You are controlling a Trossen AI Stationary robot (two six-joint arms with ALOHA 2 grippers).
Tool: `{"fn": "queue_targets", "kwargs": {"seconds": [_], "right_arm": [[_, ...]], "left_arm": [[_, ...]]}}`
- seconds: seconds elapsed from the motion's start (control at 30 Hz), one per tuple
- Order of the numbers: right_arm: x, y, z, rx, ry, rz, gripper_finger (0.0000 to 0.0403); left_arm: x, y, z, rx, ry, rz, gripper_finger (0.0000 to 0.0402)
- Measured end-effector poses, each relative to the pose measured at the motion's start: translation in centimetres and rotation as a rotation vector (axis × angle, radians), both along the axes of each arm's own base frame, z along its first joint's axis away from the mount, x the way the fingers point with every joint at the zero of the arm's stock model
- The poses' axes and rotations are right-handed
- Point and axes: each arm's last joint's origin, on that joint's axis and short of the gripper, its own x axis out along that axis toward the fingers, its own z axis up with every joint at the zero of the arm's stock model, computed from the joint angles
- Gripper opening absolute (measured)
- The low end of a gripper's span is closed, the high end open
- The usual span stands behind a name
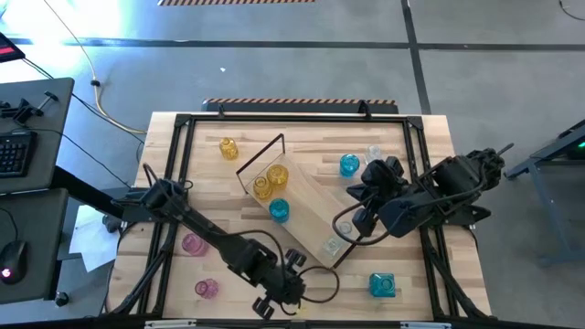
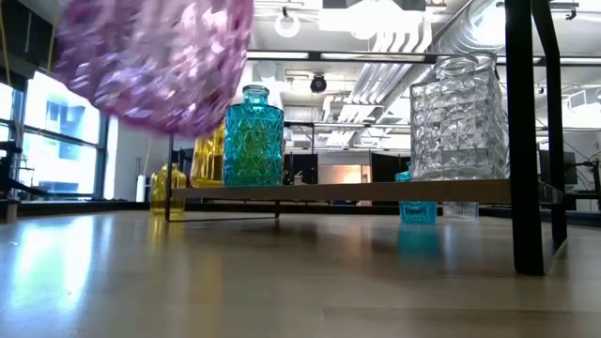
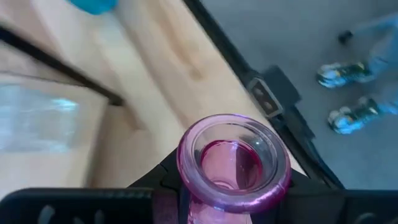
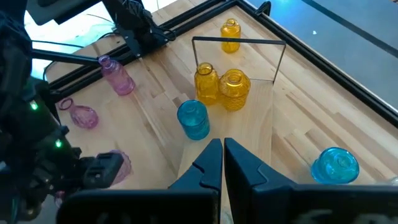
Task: Sort vases onto shelf
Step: Put the bottom right pink crystal vase on the shelf
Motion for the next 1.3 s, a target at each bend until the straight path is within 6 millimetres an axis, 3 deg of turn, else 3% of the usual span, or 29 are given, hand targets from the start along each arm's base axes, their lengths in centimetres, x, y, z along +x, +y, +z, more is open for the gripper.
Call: {"fn": "queue_targets", "kwargs": {"seconds": [0.33, 0.8, 1.03, 1.3], "right_arm": [[0.0, 0.0, 0.0, 0.004, -0.002, -0.002, 0.0000], [-0.1, 0.1, 0.0, 0.021, -0.001, 0.002, 0.0000], [-0.2, 0.1, 0.1, 0.021, -0.002, 0.002, 0.0000], [-0.2, 0.1, 0.1, 0.010, -0.002, 0.005, 0.0000]], "left_arm": [[0.9, 1.4, 3.1, -0.009, -0.229, 0.205, 0.0096], [1.2, 2.1, 2.1, 0.054, -0.324, 0.405, 0.0096], [-1.4, 3.8, 3.0, -0.033, -0.384, 0.494, 0.0096], [-7.4, 7.5, 2.7, -0.241, -0.514, 0.634, 0.0096]]}}
